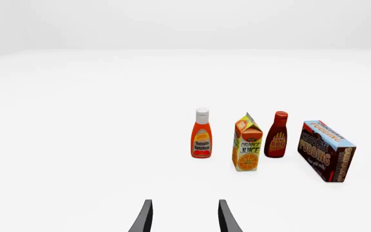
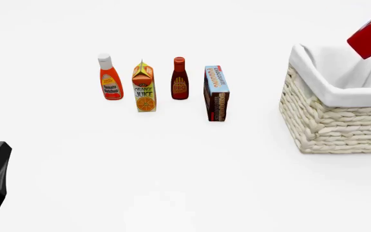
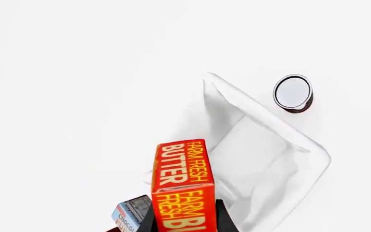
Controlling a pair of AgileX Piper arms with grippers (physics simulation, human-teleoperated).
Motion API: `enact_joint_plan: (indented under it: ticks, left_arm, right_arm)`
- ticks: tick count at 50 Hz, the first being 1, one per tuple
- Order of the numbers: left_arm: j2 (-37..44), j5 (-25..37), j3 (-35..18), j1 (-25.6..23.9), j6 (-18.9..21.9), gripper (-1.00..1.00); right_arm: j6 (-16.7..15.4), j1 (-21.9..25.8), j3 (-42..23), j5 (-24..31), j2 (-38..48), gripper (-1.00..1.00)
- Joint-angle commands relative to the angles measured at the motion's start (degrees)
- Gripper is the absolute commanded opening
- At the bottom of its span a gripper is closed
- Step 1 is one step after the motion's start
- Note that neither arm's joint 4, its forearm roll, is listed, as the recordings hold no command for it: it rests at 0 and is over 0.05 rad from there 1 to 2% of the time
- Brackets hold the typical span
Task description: Pick the butter and place it in the basket.
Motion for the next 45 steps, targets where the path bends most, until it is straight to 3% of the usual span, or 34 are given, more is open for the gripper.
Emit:
enact_joint_plan:
  ticks: [1, 15, 45]
  left_arm:
    - [0.0, 0.0, 0.0, 0.0, 0.0, 1.00]
    - [0.0, 0.0, 0.0, 0.0, 0.0, 1.00]
    - [0.0, 0.0, 0.0, 0.0, 0.0, 1.00]
  right_arm:
    - [1.7, 0.2, 0.3, -1.4, 0.1, -1.00]
    - [2.7, 1.4, 1.2, -2.7, 1.9, -1.00]
    - [3.1, -0.5, 2.4, -4.2, 3.1, -1.00]
